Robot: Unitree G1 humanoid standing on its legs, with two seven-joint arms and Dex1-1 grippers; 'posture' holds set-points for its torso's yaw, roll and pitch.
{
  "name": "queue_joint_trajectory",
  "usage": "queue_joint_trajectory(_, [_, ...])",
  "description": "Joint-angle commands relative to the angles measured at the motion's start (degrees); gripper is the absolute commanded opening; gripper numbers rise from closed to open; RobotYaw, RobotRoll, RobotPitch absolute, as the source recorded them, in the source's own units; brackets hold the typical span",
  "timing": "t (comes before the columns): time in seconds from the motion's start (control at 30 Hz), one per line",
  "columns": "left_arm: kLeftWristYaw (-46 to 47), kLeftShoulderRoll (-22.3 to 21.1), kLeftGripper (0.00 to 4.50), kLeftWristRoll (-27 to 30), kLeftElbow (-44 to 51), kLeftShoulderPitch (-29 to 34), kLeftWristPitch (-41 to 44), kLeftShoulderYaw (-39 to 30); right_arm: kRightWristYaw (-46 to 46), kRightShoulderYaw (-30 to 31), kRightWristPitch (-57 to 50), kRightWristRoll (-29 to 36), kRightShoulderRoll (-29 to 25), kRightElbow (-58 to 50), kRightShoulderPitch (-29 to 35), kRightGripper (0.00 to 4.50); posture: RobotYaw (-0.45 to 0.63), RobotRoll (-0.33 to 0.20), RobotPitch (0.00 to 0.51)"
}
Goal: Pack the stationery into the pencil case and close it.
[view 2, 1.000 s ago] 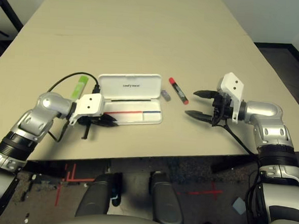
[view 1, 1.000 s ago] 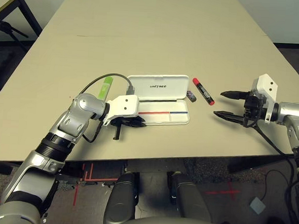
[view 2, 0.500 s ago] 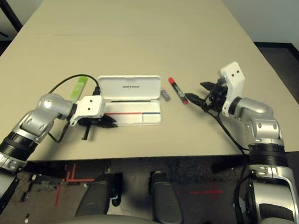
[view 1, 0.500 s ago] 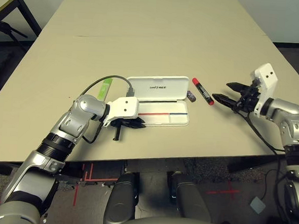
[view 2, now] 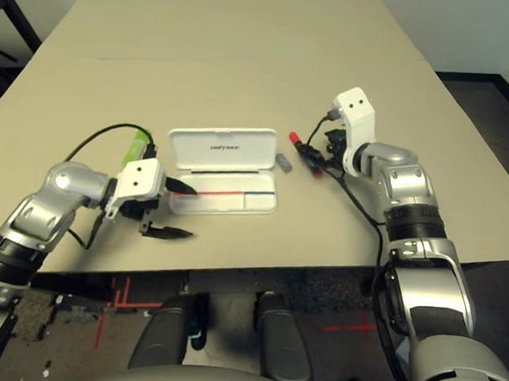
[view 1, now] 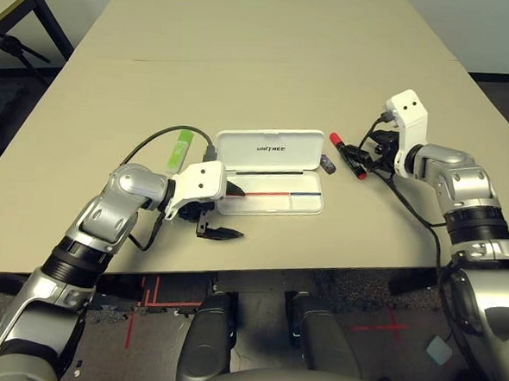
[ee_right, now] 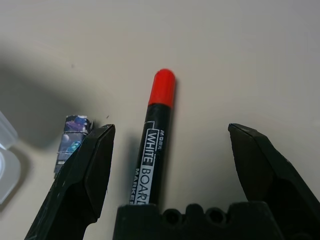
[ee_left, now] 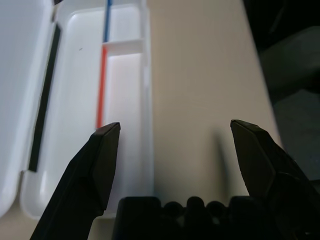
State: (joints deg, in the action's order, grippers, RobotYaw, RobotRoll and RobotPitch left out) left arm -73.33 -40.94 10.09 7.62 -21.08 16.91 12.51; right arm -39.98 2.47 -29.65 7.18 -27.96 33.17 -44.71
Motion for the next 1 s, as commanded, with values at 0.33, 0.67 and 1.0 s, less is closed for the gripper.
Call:
queue_joint_trajectory(0.33, [1.60, -5.57, 4.46, 6.18, 7.69, 3.76, 4.66, -6.17, -0.42, 0.86, -2.04, -1.17, 1.89, 5.51, -2.84, 4.50, 0.09, 0.000, 0.165])
queue_joint_trajectory(0.67, [2.22, -7.34, 4.46, 8.94, 9.19, 5.88, 4.89, -8.96, -1.30, 1.84, -2.02, -1.85, 3.27, 9.58, -3.71, 4.50, 0.12, 0.000, 0.178])
queue_joint_trajectory(1.0, [2.37, -8.41, 4.50, 8.23, 7.14, 7.50, 1.30, -9.66, -3.06, 2.36, -3.25, -2.90, 2.63, 10.32, -4.28, 2.51, 0.11, 0.000, 0.185])
